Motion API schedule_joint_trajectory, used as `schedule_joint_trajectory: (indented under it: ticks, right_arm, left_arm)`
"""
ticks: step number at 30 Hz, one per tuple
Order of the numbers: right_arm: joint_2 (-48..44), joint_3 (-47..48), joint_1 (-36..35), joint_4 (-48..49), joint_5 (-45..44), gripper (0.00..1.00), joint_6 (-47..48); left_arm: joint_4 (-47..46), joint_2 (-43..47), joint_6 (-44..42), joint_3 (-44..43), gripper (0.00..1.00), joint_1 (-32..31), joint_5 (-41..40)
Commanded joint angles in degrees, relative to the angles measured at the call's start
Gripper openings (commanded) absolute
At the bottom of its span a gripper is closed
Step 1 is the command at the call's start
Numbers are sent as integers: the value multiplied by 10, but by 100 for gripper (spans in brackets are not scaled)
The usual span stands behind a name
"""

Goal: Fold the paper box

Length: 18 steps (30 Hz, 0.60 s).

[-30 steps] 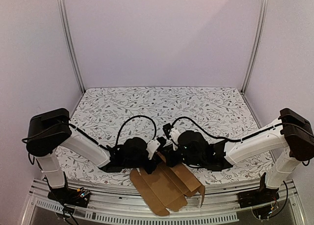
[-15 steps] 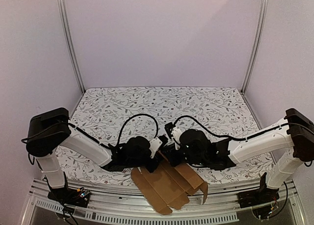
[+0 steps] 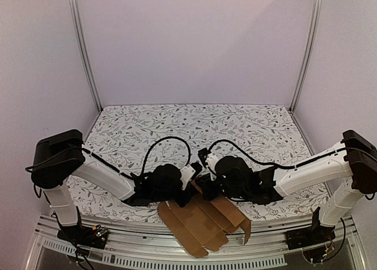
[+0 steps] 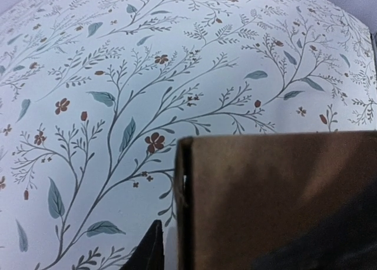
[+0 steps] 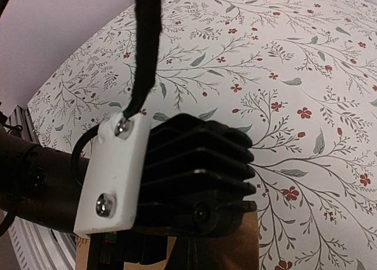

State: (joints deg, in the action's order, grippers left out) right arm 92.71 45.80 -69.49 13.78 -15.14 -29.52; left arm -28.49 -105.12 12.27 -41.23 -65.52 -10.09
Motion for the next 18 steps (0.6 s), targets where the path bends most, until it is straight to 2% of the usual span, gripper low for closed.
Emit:
schedule_joint_trajectory:
  ticks: [1,9,18]
  right_arm:
    - [10,-2,-5,-21,-4,0,-4]
    - [6,-4,-4,-20,-1,0,-6]
    - [-2,-9,-4,-20,-1,0,-11]
  left_arm:
    - [-17,-8,1,-7,29,-8,-9]
    - [-43,-19,0,-8,32,-8,-15]
    - [-65,-35,-6,-13,8,-6,-7]
